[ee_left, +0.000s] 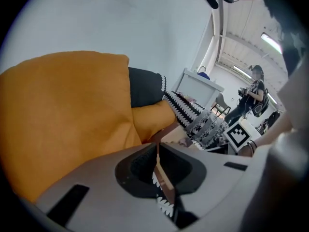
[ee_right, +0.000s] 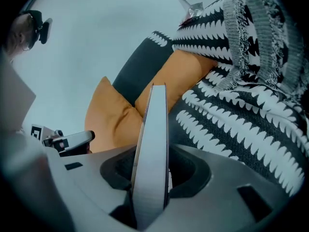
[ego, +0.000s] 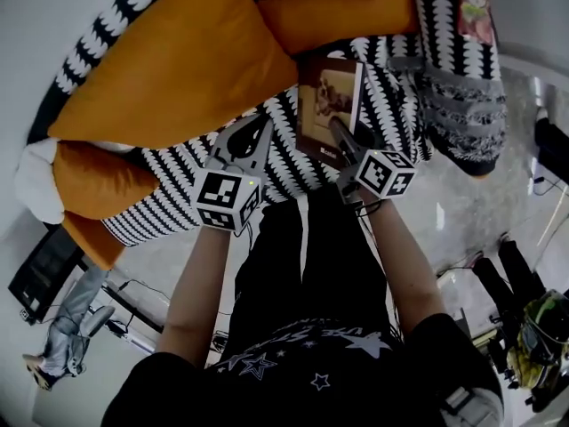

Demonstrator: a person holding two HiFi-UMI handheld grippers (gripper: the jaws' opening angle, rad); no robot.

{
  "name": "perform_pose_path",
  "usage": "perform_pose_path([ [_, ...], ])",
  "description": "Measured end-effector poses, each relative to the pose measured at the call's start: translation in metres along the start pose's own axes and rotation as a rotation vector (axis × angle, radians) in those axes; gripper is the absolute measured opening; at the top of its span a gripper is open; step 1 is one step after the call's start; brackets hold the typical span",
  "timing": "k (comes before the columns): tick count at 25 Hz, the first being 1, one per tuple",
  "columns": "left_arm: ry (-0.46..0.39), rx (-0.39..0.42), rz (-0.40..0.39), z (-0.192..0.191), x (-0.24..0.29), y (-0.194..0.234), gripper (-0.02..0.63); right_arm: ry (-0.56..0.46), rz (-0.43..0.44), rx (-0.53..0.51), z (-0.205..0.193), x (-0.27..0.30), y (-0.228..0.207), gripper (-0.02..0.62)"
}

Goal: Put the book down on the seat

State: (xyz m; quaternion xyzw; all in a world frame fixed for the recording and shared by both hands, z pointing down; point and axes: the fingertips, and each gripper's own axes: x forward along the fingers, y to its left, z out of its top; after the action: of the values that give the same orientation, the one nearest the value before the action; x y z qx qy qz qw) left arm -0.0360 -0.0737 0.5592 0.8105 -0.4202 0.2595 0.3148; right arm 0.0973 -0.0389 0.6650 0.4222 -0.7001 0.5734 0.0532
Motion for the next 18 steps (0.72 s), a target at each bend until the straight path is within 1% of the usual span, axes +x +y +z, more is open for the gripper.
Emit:
perform_pose_path([
  [2, 0.021, 0.004, 0.002, -0.008, 0.004, 0.001, 0.023, -0.003, 0.002, 0.013, -0.001, 0.003, -0.004, 0.155],
  [4, 0.018, -0.003, 0.021, -0.011, 0.000, 0.007, 0.022, 0.002, -0.002, 0.012, 0.000, 0.005, -0.003, 0.155],
  [6, 0.005, -0.008, 0.036, -0.012, -0.010, 0.018, 0.021, 0.013, -0.016, -0.028, -0.002, 0.011, 0.005, 0.155],
  [8, -0.003, -0.011, 0.036, -0.017, -0.026, 0.031, 0.022, 0.026, -0.042, -0.084, -0.014, 0.019, 0.018, 0.155],
  [11, -0.005, -0.018, 0.023, -0.030, -0.054, 0.049, 0.023, 0.060, -0.123, -0.157, -0.042, 0.025, 0.032, 0.171],
  [12, -0.007, -0.017, 0.020, -0.031, -0.057, 0.049, 0.023, 0.073, -0.156, -0.180, -0.046, 0.024, 0.029, 0.184],
  [14, -0.015, -0.009, 0.023, -0.024, -0.048, 0.041, 0.022, 0.082, -0.201, -0.206, -0.038, 0.019, 0.012, 0.221],
  [16, -0.027, 0.004, 0.041, -0.012, -0.034, 0.029, 0.023, 0.082, -0.219, -0.202, -0.021, 0.013, -0.010, 0.253],
  [18, -0.042, 0.025, 0.066, -0.002, -0.028, 0.023, 0.023, 0.093, -0.240, -0.202, -0.011, 0.008, -0.023, 0.267],
])
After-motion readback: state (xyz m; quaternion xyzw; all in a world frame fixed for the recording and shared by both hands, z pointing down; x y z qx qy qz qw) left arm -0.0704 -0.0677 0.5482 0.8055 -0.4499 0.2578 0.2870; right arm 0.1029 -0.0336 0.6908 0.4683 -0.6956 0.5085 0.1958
